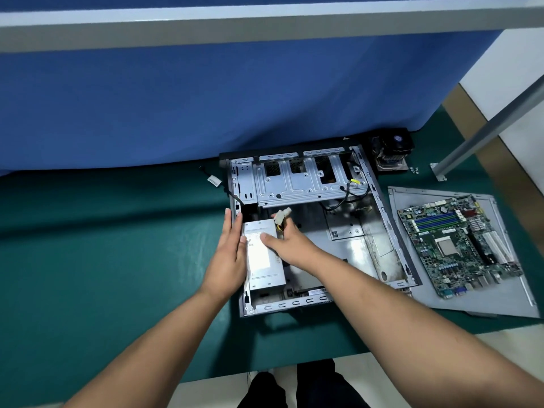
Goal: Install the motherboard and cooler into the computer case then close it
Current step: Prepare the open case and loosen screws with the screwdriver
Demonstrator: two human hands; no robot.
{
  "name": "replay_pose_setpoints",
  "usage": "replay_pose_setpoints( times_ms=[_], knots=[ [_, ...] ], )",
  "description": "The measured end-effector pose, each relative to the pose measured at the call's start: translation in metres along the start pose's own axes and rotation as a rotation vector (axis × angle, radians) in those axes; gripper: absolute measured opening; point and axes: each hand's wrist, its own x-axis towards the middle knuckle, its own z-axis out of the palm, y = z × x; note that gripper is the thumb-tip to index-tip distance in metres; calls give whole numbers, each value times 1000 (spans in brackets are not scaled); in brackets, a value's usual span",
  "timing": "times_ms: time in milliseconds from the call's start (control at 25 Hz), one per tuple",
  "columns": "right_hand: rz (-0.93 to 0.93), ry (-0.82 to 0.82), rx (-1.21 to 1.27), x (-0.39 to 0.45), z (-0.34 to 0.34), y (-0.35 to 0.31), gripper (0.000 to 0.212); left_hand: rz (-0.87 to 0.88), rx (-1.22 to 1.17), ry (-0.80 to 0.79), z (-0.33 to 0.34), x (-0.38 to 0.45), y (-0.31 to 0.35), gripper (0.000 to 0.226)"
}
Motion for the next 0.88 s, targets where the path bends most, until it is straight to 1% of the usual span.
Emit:
replay_pose_setpoints(
  times_ms=[120, 200, 320, 440, 560, 720, 880],
  knots=[
    [104, -29, 68, 8, 3, -4, 87, -27, -27, 60, 9, -5, 2, 56],
    [164, -76, 73, 10, 7, -1, 90, -20, -24, 74, 10, -5, 2, 56],
    [156, -73, 117, 14, 12, 10, 83, -16, -6, 95, 10, -6, 0, 55],
    [133, -42, 94, 9, 15, 13, 91, -29, 14, 114, 9, -7, 3, 54],
    [103, -41, 52, 0, 16, 21, 79, -11, 24, 137, 8, -7, 6, 53],
    [87, -68, -41, -5, 11, 23, 55, 0, 13, 145, 10, -8, 5, 53],
    [-2, -110, -93, 3, 6, 19, 55, 9, 21, 156, 10, -7, 4, 53]
  ],
)
